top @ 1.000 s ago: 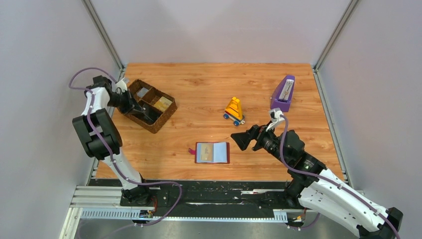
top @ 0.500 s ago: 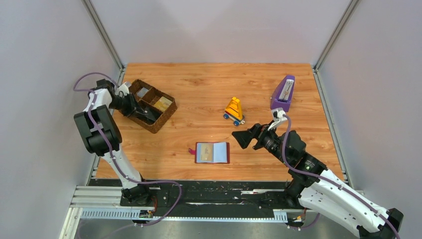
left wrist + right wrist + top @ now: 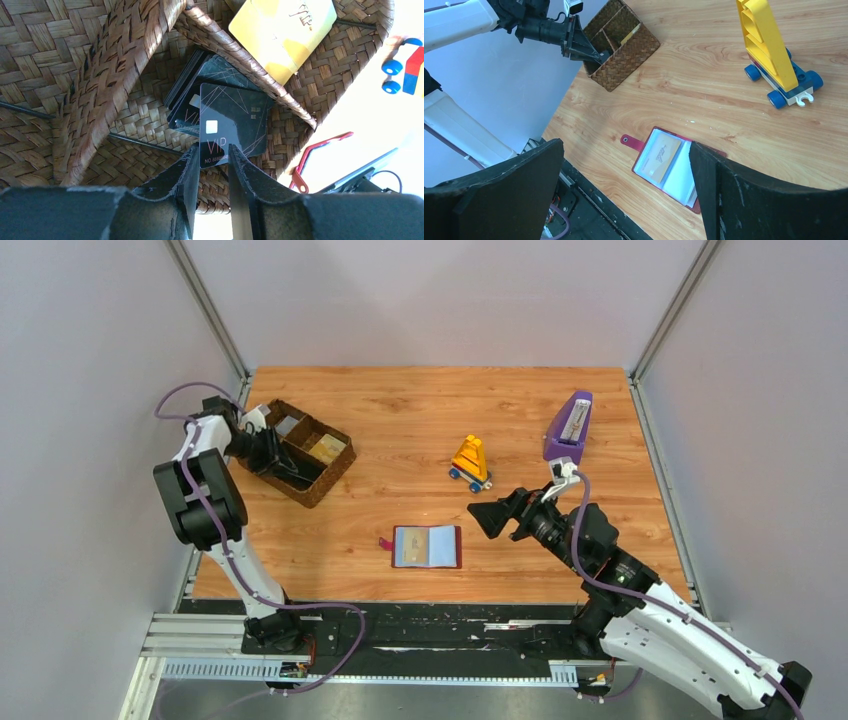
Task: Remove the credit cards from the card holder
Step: Place the credit card in the storage box.
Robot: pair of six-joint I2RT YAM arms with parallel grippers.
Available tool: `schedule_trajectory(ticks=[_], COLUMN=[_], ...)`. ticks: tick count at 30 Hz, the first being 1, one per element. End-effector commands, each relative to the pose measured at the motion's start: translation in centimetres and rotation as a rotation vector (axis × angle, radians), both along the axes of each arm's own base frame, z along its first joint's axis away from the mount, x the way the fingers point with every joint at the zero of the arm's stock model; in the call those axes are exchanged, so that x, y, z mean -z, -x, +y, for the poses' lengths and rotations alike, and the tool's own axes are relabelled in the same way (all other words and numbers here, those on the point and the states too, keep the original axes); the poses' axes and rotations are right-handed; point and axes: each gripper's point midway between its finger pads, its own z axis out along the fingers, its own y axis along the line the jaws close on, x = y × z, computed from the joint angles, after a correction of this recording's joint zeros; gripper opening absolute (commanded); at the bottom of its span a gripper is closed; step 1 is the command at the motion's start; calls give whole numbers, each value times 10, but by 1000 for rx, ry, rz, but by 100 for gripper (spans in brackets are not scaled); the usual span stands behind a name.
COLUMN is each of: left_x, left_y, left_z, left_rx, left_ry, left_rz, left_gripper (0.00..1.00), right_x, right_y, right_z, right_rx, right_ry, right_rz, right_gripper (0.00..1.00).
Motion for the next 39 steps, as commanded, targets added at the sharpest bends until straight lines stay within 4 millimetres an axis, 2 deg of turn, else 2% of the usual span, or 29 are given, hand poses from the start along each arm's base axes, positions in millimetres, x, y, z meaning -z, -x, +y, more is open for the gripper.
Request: schedule_trajectory(ticks=[1,14,39], left_x=[-8,-10,-14], left_y=[-13,-19,-21], left_z=[5,-2,-3], left_rx=[10,45,50], left_ry=[-51,-110,-136], left_rz=[-38,-34,-30], left_gripper=[36,41,51], right_x=[-28,-24,-18], right_y=[-2,-5,-8], right_z=[-2,-5,-5], right_rx=[20,42,60], right_ry=[-71,-68,-61], right_rz=[-43,-36,-6], right_gripper=[100,100,100])
